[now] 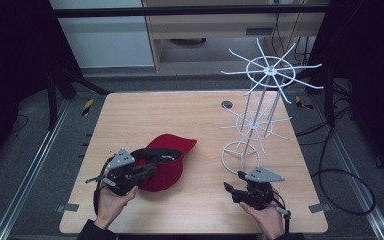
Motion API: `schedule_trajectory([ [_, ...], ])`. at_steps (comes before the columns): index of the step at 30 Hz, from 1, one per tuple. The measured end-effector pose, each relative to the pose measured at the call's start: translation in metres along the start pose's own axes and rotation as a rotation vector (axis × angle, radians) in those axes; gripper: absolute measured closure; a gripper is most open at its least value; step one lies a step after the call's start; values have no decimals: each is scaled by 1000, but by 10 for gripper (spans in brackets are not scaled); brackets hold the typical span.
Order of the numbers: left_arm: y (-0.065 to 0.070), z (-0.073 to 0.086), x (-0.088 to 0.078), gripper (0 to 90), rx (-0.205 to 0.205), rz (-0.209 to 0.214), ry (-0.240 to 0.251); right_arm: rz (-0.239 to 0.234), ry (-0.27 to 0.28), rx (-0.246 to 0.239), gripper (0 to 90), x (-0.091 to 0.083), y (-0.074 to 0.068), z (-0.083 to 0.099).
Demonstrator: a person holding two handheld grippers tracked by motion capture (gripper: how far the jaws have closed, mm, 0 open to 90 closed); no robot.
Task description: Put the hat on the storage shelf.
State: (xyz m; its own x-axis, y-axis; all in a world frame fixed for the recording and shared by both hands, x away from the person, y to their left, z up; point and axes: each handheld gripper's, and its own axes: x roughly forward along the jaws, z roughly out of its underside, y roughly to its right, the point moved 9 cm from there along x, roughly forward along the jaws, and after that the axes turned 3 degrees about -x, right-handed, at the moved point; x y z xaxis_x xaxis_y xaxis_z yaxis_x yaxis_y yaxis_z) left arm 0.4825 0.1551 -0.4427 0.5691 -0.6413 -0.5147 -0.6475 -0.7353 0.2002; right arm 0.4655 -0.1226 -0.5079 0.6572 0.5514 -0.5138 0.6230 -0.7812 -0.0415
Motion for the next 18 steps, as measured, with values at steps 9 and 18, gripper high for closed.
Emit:
schedule_trajectory([
  [9,4,-32,-8,846,-40,7,105,-115,27,-26,360,24,-40,-22],
  [18,11,-31,-3,857,-4,2,86,-199,29,-48,378,46,-71,-33],
])
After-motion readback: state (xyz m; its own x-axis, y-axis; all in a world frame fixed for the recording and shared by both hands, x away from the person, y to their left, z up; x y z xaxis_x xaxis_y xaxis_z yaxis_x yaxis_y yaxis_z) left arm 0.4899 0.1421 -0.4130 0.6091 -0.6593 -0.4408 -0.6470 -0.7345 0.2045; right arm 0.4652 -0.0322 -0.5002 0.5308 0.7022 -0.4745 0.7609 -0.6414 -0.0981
